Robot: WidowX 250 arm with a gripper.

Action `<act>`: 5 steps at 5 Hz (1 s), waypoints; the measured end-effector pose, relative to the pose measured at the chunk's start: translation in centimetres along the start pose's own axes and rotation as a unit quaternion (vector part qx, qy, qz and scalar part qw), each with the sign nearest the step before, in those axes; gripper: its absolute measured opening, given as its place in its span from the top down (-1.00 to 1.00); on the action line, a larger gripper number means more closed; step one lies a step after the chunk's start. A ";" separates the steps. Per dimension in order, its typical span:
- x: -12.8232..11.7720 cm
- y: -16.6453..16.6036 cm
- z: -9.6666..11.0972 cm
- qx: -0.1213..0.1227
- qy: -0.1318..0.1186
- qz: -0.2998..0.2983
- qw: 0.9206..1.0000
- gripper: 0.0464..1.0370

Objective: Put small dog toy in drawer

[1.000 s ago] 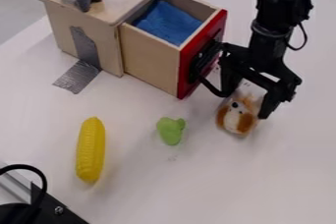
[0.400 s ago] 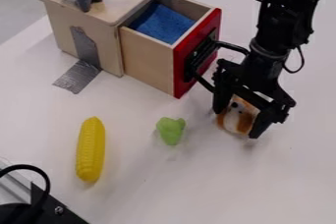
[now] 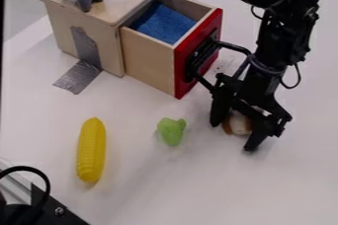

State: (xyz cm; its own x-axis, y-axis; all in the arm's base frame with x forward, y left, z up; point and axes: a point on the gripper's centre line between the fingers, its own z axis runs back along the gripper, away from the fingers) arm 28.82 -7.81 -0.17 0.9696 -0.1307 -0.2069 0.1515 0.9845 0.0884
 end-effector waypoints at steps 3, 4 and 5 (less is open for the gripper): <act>-0.2 -0.2 1.7 -0.025 -0.027 0.014 0.999 0.37; -0.3 -0.3 4.8 -0.042 -0.068 0.007 0.997 0.81; -0.3 -0.5 6.1 -0.060 -0.080 0.000 0.995 0.99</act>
State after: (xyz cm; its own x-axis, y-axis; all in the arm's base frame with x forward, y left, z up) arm 29.65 -8.95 5.81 0.9893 -0.1377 -0.0487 0.1364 0.9902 -0.0301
